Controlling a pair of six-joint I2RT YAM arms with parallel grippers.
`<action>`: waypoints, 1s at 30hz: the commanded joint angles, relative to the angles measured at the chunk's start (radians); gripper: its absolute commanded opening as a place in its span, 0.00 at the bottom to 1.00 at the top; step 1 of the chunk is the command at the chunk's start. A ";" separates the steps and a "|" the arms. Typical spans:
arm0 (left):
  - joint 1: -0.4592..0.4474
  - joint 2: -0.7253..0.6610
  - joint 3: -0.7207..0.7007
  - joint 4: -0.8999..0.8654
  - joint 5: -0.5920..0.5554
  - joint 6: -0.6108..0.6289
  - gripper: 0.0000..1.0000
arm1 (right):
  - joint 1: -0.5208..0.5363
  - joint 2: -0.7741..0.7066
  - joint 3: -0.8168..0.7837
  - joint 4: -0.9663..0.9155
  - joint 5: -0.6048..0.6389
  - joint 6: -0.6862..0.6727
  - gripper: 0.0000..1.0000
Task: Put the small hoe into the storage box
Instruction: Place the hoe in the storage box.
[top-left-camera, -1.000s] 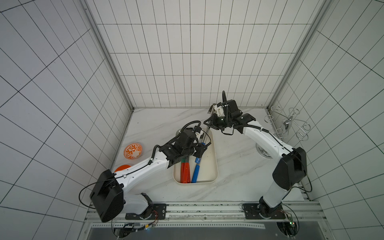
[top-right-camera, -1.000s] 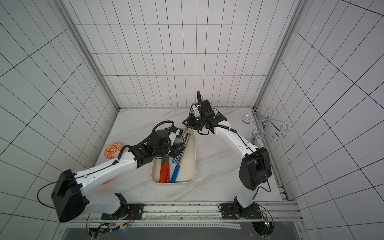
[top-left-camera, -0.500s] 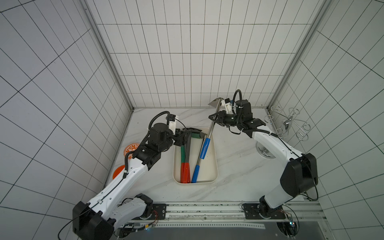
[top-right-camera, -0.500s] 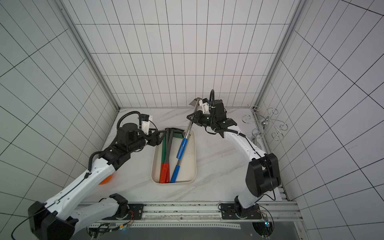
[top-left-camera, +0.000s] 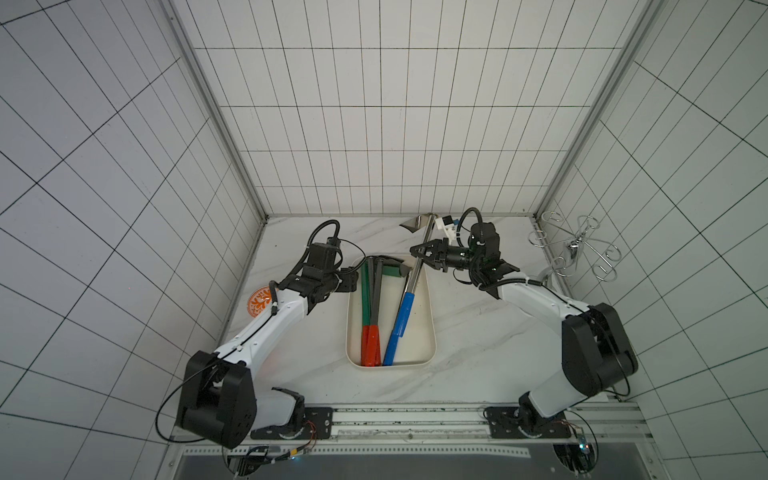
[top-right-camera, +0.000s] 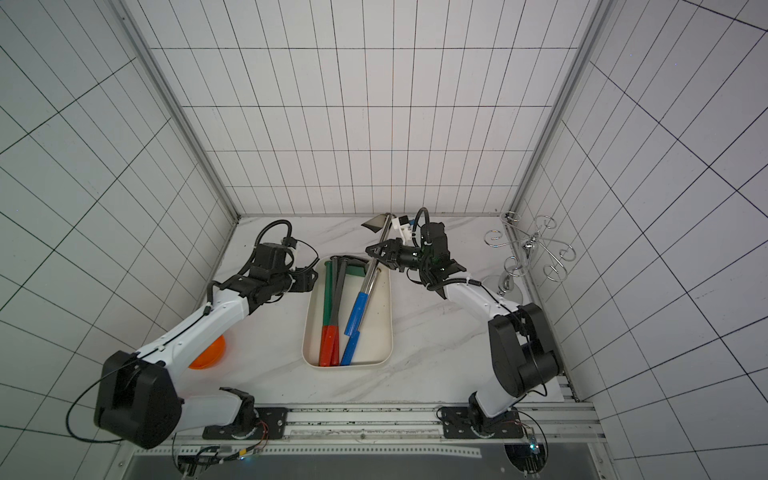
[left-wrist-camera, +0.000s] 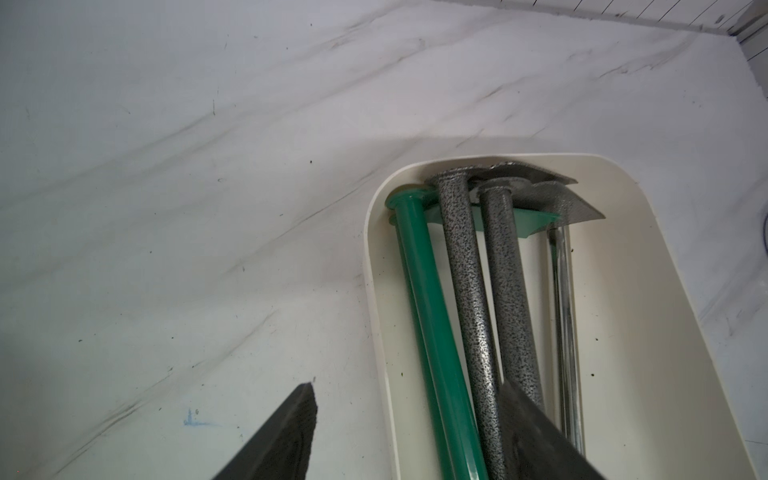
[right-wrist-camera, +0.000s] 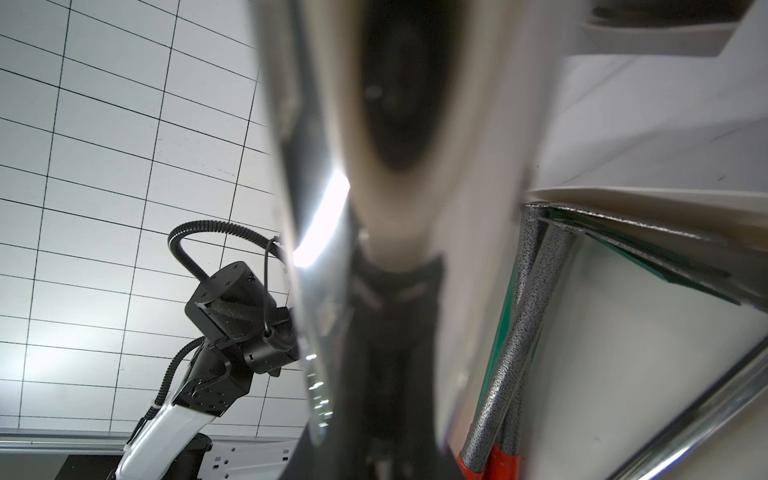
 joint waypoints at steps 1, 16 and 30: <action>0.003 0.045 0.054 -0.075 -0.033 0.027 0.71 | 0.033 -0.006 -0.073 0.181 -0.035 0.054 0.00; 0.003 0.149 0.032 -0.042 -0.009 0.021 0.67 | 0.071 0.126 -0.145 0.375 -0.027 0.140 0.00; 0.003 0.223 0.035 -0.030 -0.007 -0.009 0.59 | 0.109 0.150 -0.157 0.438 -0.016 0.178 0.00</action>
